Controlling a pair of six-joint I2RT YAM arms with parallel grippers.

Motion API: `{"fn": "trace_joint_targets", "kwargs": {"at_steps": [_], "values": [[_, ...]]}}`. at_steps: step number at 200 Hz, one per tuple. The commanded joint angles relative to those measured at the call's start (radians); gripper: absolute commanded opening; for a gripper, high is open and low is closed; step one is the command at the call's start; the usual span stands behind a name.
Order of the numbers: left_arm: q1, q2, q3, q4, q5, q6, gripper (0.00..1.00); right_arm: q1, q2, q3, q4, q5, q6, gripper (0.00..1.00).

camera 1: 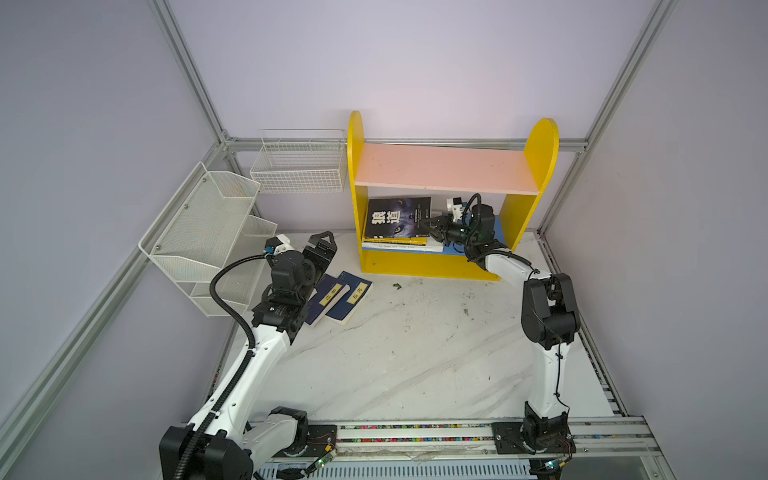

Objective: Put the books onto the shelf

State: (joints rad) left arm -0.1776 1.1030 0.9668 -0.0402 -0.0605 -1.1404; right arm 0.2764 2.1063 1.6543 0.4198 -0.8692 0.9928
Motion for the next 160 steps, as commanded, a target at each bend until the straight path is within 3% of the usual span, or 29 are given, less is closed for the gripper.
{"fn": "trace_joint_targets", "kwargs": {"at_steps": [1,61,160], "values": [[0.006,-0.002,-0.045,0.023,-0.002,0.011,0.92,0.010,0.001,0.050,-0.002,0.012,-0.034,0.11],[0.007,0.015,-0.046,0.034,0.007,0.002,0.92,0.010,0.011,0.052,-0.018,0.054,-0.031,0.11],[0.007,0.023,-0.075,0.042,0.022,-0.023,0.93,-0.003,0.039,0.064,0.035,0.004,0.062,0.10]]}}
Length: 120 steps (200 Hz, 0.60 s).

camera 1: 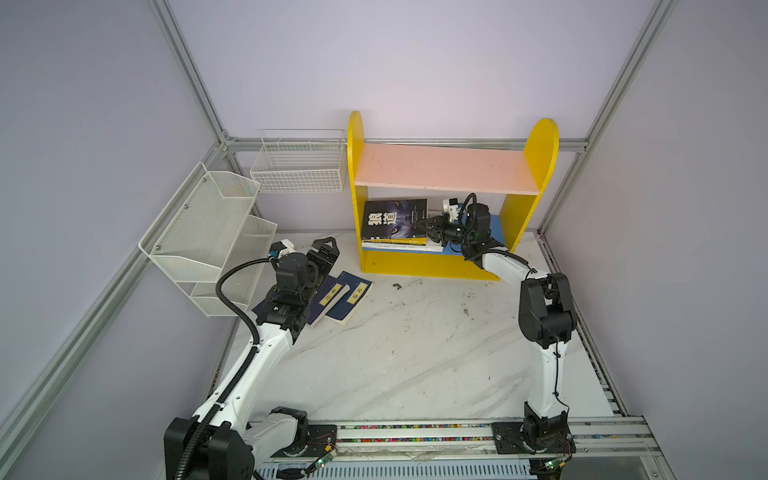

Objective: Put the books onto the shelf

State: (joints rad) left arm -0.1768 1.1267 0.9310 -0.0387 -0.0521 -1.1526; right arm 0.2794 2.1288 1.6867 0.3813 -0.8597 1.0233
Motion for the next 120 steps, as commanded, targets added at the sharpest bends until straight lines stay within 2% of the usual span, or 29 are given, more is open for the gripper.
{"fn": "trace_joint_targets", "kwargs": {"at_steps": [1,58,120], "values": [[0.007,-0.001,-0.040,0.041,0.014,-0.011,0.92,-0.006,0.017,0.032,0.074,-0.004,0.031,0.10],[0.007,0.025,-0.041,0.061,0.036,-0.026,0.92,-0.006,0.015,0.032,0.029,0.060,0.013,0.10],[0.007,0.045,-0.038,0.074,0.046,-0.029,0.92,0.001,0.008,0.073,-0.152,0.092,-0.123,0.16]]}}
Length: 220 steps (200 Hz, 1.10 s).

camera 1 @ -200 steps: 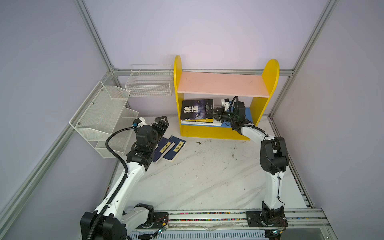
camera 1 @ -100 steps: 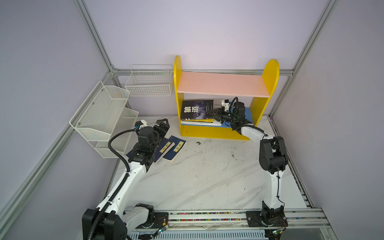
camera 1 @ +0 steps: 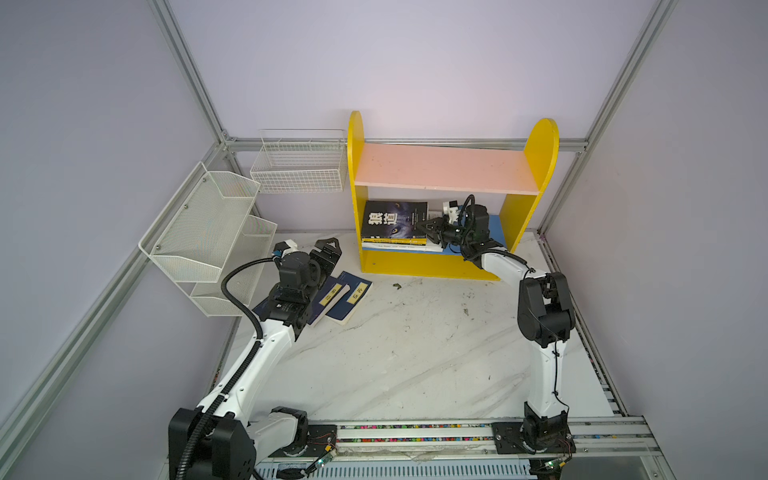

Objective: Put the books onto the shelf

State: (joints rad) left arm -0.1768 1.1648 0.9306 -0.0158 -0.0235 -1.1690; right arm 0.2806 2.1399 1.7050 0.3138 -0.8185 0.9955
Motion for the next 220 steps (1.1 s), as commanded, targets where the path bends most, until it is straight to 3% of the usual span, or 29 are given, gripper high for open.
{"fn": "trace_joint_targets", "kwargs": {"at_steps": [1,74,103,175,220], "values": [[0.007,0.007,-0.039,0.051,0.017,-0.012,0.92,0.000,-0.002,0.057,-0.088,0.052,-0.097,0.16],[0.008,0.037,-0.035,0.066,0.042,-0.023,0.92,0.019,0.049,0.277,-0.414,0.098,-0.312,0.28],[0.008,0.041,-0.041,0.068,0.046,-0.024,0.92,0.037,0.055,0.304,-0.469,0.120,-0.355,0.31],[0.011,0.040,-0.050,0.065,0.053,-0.024,0.93,0.068,0.062,0.404,-0.639,0.228,-0.471,0.32],[0.016,0.047,-0.050,0.066,0.065,-0.024,0.93,0.071,0.062,0.435,-0.675,0.287,-0.500,0.46]]}}
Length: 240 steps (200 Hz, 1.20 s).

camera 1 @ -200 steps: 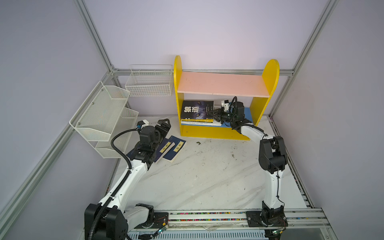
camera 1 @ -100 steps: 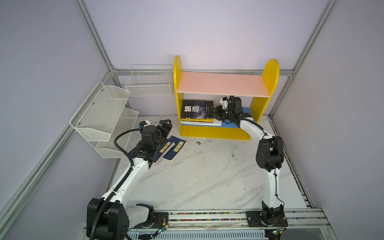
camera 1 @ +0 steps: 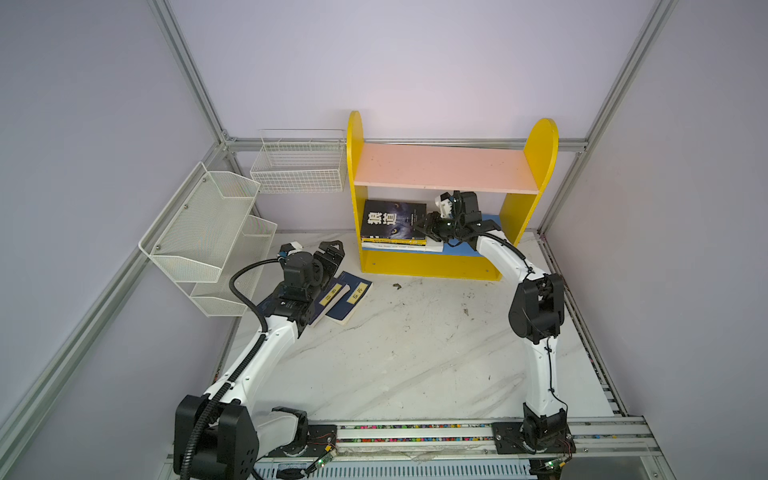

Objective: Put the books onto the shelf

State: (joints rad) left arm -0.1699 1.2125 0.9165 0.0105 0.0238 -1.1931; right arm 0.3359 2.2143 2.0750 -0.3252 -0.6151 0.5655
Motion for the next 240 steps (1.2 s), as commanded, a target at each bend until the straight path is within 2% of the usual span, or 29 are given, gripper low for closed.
{"fn": "trace_joint_targets", "kwargs": {"at_steps": [1,28,43,94,126,160,196,240], "values": [[0.009,-0.002,-0.036,0.040,0.018,0.000,0.93,0.016,-0.013,0.066,-0.037,0.085,-0.072,0.46],[0.012,-0.002,-0.043,0.039,0.021,0.000,0.93,0.019,-0.014,0.101,-0.074,0.131,-0.089,0.51],[0.015,-0.005,-0.048,0.041,0.021,0.000,0.93,0.024,-0.023,0.103,-0.086,0.169,-0.100,0.58],[0.021,0.000,-0.053,0.044,0.026,0.000,0.93,0.039,-0.068,0.107,-0.106,0.314,-0.156,0.61],[0.024,0.003,-0.059,0.047,0.030,0.000,0.93,0.040,-0.117,0.073,-0.037,0.331,-0.156,0.65],[0.029,-0.001,-0.068,0.049,0.031,-0.002,0.93,0.040,-0.128,0.096,-0.066,0.360,-0.154,0.69],[0.033,-0.007,-0.079,0.054,0.034,-0.005,0.93,0.040,-0.139,0.097,-0.084,0.410,-0.168,0.78],[0.036,-0.008,-0.084,0.053,0.038,0.003,0.93,0.041,-0.161,0.092,-0.074,0.458,-0.185,0.79]]}}
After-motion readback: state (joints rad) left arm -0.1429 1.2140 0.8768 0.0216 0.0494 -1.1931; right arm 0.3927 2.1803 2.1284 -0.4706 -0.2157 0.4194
